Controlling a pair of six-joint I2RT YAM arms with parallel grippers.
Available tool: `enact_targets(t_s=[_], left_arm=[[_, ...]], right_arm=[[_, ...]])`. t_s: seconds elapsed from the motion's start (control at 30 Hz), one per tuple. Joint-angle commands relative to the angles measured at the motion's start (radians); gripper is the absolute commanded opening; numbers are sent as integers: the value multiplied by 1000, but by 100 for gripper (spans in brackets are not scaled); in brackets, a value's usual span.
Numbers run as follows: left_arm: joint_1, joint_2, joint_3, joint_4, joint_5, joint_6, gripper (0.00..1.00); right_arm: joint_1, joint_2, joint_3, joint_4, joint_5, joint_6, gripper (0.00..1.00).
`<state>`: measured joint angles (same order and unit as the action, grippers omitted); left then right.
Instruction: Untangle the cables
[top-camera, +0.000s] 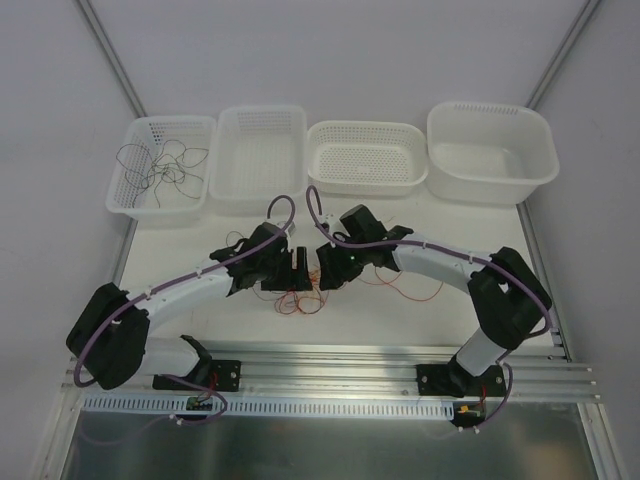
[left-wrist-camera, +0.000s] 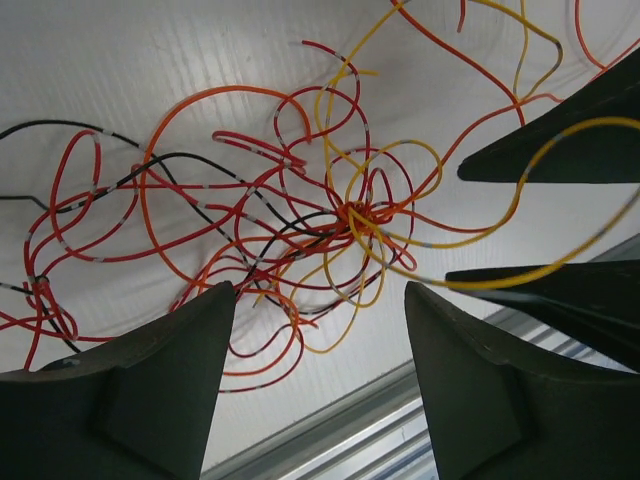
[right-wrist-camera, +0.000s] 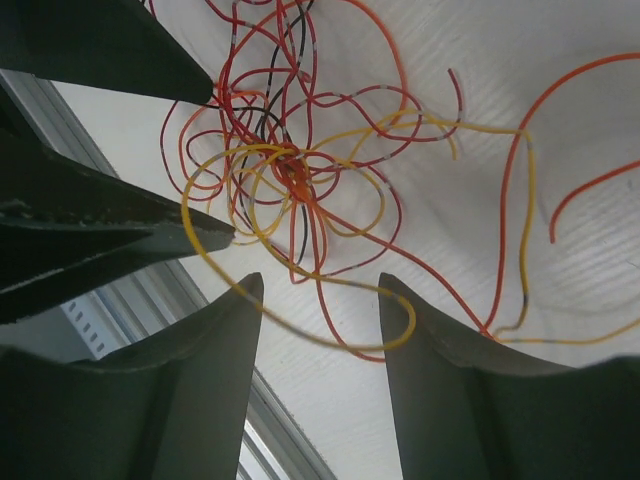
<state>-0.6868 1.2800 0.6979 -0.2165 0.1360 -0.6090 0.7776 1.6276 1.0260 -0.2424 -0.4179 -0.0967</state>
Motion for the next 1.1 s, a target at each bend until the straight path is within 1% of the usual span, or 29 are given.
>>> enact_targets(t_s=[0.0, 0.1, 0.23, 0.27, 0.33, 0.37, 0.43, 0.47, 0.57, 0.63, 0.77, 0.8, 0.83, 0.93, 0.97, 1.07], left_arm=[[-17, 50, 28, 127, -33, 34, 68], [-20, 94, 14, 176, -33, 34, 63], [-22, 137, -27, 256, -21, 12, 49], [-22, 151, -35, 275, -19, 8, 40], [-22, 165, -54, 316, -13, -8, 30], [-22, 166, -60, 327, -9, -11, 19], [-22, 167, -70, 348, 1, -18, 10], [-23, 163, -74, 356, 2, -18, 0], [-22, 145, -89, 368, 2, -21, 0], [-22, 122, -103, 371, -7, -23, 0], [-22, 70, -135, 368, -42, -24, 0], [-22, 62, -141, 362, -47, -26, 0], [-22, 41, -149, 356, -58, -29, 0], [-19, -2, -161, 309, -114, -41, 0], [-16, -13, -163, 289, -157, -49, 0], [12, -53, -169, 223, -197, -67, 0]], right_arm=[[3, 29, -27, 155, -82, 69, 54], [3, 54, -63, 233, -90, 133, 56], [2, 86, -95, 345, -98, 205, 57], [2, 100, -102, 362, -98, 216, 57], [3, 115, -110, 397, -104, 250, 57], [2, 124, -109, 402, -102, 259, 57], [2, 144, -112, 425, -101, 285, 56], [3, 150, -110, 426, -98, 291, 54], [2, 167, -112, 433, -82, 308, 50], [2, 173, -112, 417, -52, 313, 42], [-11, 170, -115, 376, 10, 325, 19], [-14, 167, -118, 374, 24, 328, 5], [-20, 160, -121, 361, 34, 330, 1], [-44, 118, -136, 316, 60, 327, 1], [-69, 85, -147, 304, 67, 324, 1], [-129, 17, -167, 247, 102, 315, 1]])
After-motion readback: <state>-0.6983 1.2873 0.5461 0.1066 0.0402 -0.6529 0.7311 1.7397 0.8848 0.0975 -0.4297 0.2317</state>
